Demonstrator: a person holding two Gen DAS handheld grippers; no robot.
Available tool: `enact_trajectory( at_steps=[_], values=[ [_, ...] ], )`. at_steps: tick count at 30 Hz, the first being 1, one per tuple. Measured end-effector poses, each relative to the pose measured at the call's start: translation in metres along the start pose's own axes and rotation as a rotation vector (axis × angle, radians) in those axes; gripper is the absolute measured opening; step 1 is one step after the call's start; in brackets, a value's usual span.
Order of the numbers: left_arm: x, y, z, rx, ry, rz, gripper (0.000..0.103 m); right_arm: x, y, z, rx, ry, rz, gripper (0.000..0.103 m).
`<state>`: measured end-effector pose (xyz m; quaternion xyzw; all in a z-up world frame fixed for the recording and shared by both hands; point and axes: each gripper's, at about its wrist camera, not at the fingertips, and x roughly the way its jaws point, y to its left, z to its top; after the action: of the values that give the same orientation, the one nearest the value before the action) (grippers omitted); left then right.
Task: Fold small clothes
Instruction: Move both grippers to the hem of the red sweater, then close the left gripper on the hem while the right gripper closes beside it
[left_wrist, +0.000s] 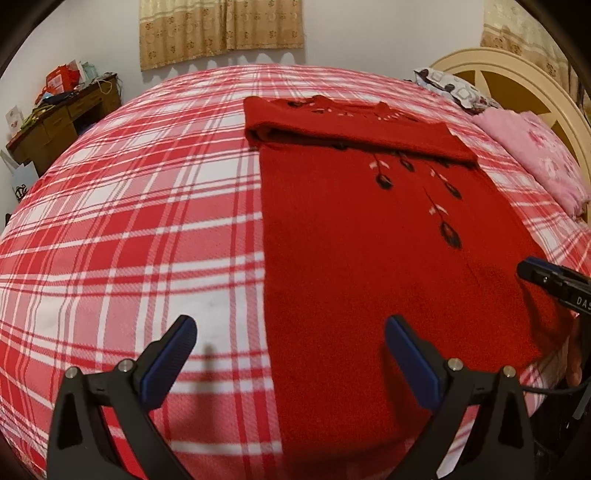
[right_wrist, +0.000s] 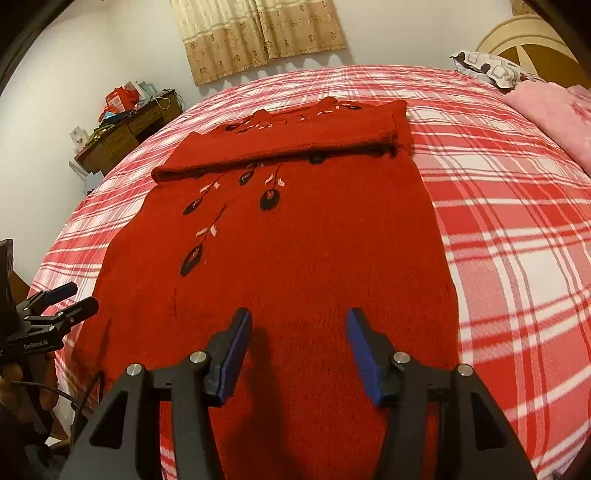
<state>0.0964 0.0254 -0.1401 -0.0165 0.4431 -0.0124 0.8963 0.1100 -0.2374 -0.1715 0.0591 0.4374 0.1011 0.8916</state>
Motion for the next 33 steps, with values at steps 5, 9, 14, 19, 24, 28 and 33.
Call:
enact_trajectory(
  at_steps=[5,9,14,19,24,28,33],
  values=[
    [-0.006,-0.004,-0.011,0.014,0.016,-0.009,0.103,-0.010,0.005,-0.017,-0.030,-0.001,-0.025,0.057],
    [-0.009,-0.007,-0.020,0.027,0.028,-0.006,0.103,-0.020,0.008,-0.028,-0.057,-0.001,-0.047,0.058],
    [-0.008,-0.007,-0.029,0.018,0.054,-0.006,0.103,-0.028,0.006,-0.040,-0.043,0.004,-0.038,0.059],
    [-0.009,-0.008,-0.034,0.019,0.067,-0.002,0.103,-0.035,0.005,-0.048,-0.035,0.009,-0.034,0.059],
    [-0.010,-0.005,-0.038,0.006,0.079,-0.003,0.103,-0.043,0.002,-0.057,-0.036,0.017,-0.040,0.059],
    [-0.009,0.000,-0.043,-0.031,0.103,-0.034,0.101,-0.055,-0.003,-0.067,-0.033,0.011,-0.059,0.060],
    [-0.016,0.004,-0.047,-0.060,0.096,-0.072,0.082,-0.069,-0.012,-0.074,-0.011,-0.009,-0.067,0.060]
  ],
)
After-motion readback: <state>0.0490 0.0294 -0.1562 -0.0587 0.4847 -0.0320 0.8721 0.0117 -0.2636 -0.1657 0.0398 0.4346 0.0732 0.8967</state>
